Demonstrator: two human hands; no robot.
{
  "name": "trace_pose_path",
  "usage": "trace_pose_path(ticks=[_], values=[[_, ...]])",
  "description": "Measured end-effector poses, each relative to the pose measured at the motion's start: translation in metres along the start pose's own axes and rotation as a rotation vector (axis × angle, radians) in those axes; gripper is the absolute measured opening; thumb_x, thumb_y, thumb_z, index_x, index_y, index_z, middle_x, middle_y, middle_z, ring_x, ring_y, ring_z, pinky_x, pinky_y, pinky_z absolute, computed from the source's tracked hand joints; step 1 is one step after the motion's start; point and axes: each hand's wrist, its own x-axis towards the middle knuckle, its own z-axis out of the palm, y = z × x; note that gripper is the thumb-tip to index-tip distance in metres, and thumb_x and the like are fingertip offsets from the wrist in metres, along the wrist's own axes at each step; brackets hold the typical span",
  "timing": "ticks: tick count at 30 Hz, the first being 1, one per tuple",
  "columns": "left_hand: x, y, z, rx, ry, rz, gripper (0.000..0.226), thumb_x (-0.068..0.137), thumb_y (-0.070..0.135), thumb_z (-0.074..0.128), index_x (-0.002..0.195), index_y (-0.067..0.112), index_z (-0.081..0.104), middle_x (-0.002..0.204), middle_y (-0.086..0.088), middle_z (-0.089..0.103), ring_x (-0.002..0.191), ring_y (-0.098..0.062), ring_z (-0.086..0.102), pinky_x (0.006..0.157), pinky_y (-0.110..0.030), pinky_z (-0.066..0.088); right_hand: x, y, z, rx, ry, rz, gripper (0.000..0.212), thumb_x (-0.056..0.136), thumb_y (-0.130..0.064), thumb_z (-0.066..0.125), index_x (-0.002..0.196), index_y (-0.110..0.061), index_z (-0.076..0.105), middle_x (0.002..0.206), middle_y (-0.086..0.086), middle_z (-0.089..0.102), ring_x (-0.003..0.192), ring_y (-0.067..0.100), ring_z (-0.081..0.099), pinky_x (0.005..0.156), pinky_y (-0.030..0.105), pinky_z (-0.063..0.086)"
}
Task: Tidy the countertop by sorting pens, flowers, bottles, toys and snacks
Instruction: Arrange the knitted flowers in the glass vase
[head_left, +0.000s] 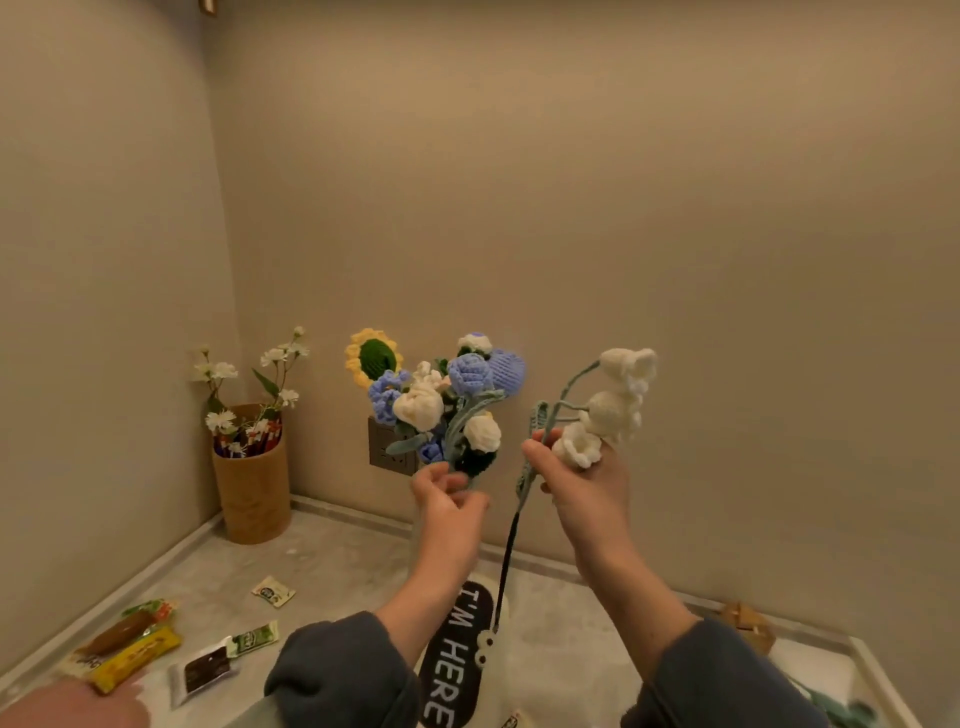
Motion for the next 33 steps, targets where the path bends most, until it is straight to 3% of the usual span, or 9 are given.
trace_pose_path(ticks=[3,6,10,15,18,22,26,30,33], values=[[0.013,-0.012,0.000,0.190,0.227,0.051,0.061,0.076,0.007,0.073,0.119,0.017,0.030,0.118,-0.004,0.040,0.107,-0.021,0.047,0.086,-0.032,0.043,0.015,0.007,0.003,-0.014,0.031,-0.008,0.016,0.078,-0.012,0.077,0.070,-0.021,0.069,0.067,-0.007,0.069,0.066,0.005,0.063,0.068,0.039,0.054],[0.029,-0.018,0.004,0.374,0.364,0.006,0.091,0.067,0.020,0.082,0.138,0.012,0.025,0.137,-0.008,0.037,0.127,-0.026,0.040,0.104,-0.041,0.038,0.028,0.014,0.008,-0.015,0.037,-0.003,0.013,0.078,-0.012,0.077,0.070,-0.019,0.069,0.067,-0.006,0.069,0.064,0.004,0.062,0.067,0.036,0.053],[0.052,-0.018,0.018,0.482,0.400,0.037,0.116,0.058,0.030,0.087,0.146,0.009,0.014,0.147,-0.012,0.032,0.138,-0.031,0.029,0.112,-0.047,0.029,0.043,0.019,0.014,-0.009,0.012,-0.002,0.011,0.078,-0.012,0.075,0.071,-0.016,0.068,0.066,-0.006,0.068,0.061,0.004,0.060,0.063,0.028,0.049],[0.071,-0.021,0.029,0.665,0.430,0.107,0.125,0.054,0.050,0.085,0.148,0.009,0.012,0.151,-0.012,0.027,0.143,-0.028,0.022,0.116,-0.043,0.018,0.056,0.026,0.016,0.000,-0.014,-0.013,0.013,0.078,-0.011,0.074,0.069,-0.015,0.067,0.065,-0.005,0.067,0.063,0.006,0.061,0.064,0.031,0.051],[0.078,-0.023,0.028,0.691,0.453,0.183,0.122,0.055,0.047,0.086,0.148,0.009,0.016,0.148,-0.013,0.036,0.140,-0.029,0.029,0.114,-0.045,0.019,0.061,0.027,0.016,0.023,-0.008,-0.027,0.014,0.078,-0.009,0.073,0.067,-0.013,0.065,0.063,-0.004,0.066,0.061,0.008,0.059,0.061,0.029,0.048],[0.083,-0.024,0.022,0.597,0.448,0.253,0.091,0.067,0.032,0.083,0.140,0.014,0.033,0.137,-0.009,0.051,0.131,-0.030,0.043,0.111,-0.050,0.024,0.066,0.027,0.016,0.052,0.013,-0.053,0.014,0.079,-0.008,0.073,0.068,-0.010,0.064,0.062,-0.004,0.064,0.060,0.008,0.056,0.060,0.028,0.047],[0.088,-0.024,0.017,0.440,0.385,0.263,0.088,0.078,0.018,0.075,0.147,0.024,0.022,0.141,-0.005,0.049,0.129,-0.031,0.046,0.109,-0.051,0.034,0.068,0.018,0.017,0.067,0.036,-0.086,0.017,0.078,-0.010,0.074,0.067,-0.020,0.066,0.064,-0.007,0.067,0.062,0.006,0.060,0.063,0.032,0.051],[0.091,-0.018,0.012,0.371,0.355,0.244,0.077,0.084,0.015,0.069,0.147,0.022,0.025,0.137,-0.009,0.051,0.123,-0.032,0.051,0.097,-0.040,0.045,0.071,0.003,0.021,0.086,0.064,-0.146,0.022,0.079,-0.011,0.075,0.063,-0.024,0.066,0.062,-0.010,0.067,0.061,0.005,0.061,0.064,0.034,0.053],[0.092,-0.011,0.013,0.330,0.336,0.230,0.073,0.087,0.016,0.067,0.147,0.020,0.027,0.133,-0.008,0.055,0.117,-0.031,0.056,0.087,-0.030,0.042,0.075,-0.009,0.025,0.107,0.078,-0.194,0.020,0.080,-0.012,0.076,0.065,-0.024,0.067,0.063,-0.012,0.067,0.063,0.004,0.063,0.067,0.033,0.054]])
